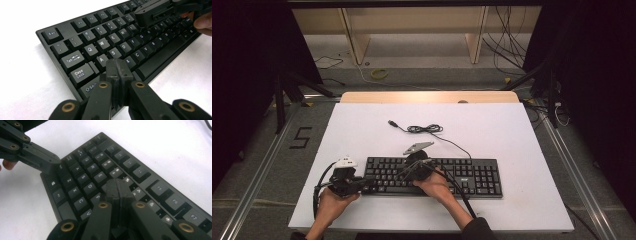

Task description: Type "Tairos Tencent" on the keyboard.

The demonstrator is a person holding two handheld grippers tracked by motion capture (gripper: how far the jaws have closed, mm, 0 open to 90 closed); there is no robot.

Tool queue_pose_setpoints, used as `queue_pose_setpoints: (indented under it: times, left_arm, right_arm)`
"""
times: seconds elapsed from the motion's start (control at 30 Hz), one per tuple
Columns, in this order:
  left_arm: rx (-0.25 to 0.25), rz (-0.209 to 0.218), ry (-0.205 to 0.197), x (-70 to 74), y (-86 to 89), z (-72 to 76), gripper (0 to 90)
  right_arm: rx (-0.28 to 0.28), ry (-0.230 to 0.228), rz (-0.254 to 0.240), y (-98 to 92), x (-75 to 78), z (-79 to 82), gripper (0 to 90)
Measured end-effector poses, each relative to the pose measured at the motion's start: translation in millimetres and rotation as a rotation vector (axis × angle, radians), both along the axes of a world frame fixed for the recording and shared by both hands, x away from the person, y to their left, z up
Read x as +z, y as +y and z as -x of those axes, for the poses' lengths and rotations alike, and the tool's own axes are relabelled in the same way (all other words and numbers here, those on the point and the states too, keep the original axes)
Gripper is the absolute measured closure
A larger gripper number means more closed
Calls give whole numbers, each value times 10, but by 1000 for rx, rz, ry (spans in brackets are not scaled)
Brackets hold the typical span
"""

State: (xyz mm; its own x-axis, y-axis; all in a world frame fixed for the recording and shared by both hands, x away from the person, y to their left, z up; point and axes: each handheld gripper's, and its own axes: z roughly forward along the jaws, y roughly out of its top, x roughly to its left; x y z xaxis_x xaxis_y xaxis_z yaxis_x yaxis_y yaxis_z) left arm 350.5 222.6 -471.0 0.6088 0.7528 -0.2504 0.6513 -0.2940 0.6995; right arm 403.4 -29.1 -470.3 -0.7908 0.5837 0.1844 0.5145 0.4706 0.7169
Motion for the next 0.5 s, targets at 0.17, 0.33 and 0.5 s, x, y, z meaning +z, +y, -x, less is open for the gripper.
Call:
queue_pose_setpoints:
  times: [0.17, 0.33, 0.5]
  left_arm:
    - [2, -5, 9, -11, 2, -7, 892]
    - [-2, -17, 20, -31, -11, -14, 892]
    - [0, -42, 29, -55, -21, -23, 892]
  right_arm:
    - [-4, 3, 9, 18, -32, -17, 900]
    - [-2, 10, 10, 30, -29, -13, 900]
    - [-5, 12, 18, 32, -41, -26, 900]
